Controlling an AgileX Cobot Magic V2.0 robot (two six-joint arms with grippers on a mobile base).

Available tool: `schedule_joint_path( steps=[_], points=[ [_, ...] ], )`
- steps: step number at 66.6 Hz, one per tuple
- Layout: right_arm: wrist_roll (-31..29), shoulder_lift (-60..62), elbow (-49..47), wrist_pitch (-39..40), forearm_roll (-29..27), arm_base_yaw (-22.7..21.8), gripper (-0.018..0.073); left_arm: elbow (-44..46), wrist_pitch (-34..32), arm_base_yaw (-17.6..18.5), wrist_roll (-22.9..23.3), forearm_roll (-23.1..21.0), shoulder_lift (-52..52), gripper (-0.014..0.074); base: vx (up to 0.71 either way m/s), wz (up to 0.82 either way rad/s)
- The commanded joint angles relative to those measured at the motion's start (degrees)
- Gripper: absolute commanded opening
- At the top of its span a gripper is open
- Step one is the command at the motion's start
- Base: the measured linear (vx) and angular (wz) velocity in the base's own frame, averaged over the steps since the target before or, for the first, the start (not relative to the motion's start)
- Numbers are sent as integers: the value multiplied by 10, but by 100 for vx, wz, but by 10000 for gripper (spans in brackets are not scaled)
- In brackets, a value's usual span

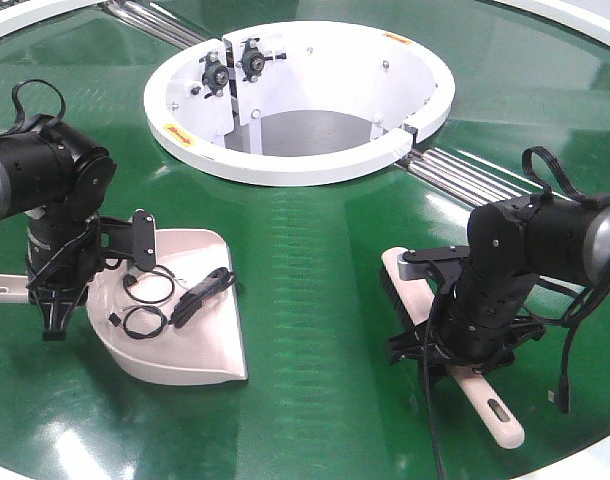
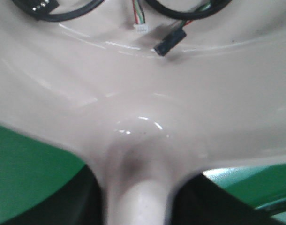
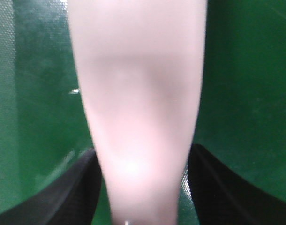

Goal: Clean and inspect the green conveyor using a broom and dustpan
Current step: 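Lower the dustpan and brush onto the conveyor and open both grippers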

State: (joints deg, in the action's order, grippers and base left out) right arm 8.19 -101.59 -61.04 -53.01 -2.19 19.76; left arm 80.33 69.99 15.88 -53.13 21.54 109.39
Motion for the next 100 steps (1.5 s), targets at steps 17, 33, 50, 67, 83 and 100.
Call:
schedule_joint_path(
  steps=[17,33,50,67,83,100],
  points=[
    [-6,27,-9,-1,9,-2,412,15,11,2,25,-20,-31,550,0,0],
    [-6,32,-9,-5,18,-2,412,15,16,2,25,-31,-36,594,0,0],
    [-5,83,-9,14,22,-2,412,15,16,2,25,-36,-63,585,0,0],
    [-5,145,-13,8,35,-2,412,15,15,2,26,-51,-128,585,0,0],
    [-6,231,-13,42,52,-2,412,15,15,2,118,-65,-209,585,0,0],
    [-6,334,-13,142,52,-2,412,15,14,2,219,-79,-244,585,0,0]
  ],
)
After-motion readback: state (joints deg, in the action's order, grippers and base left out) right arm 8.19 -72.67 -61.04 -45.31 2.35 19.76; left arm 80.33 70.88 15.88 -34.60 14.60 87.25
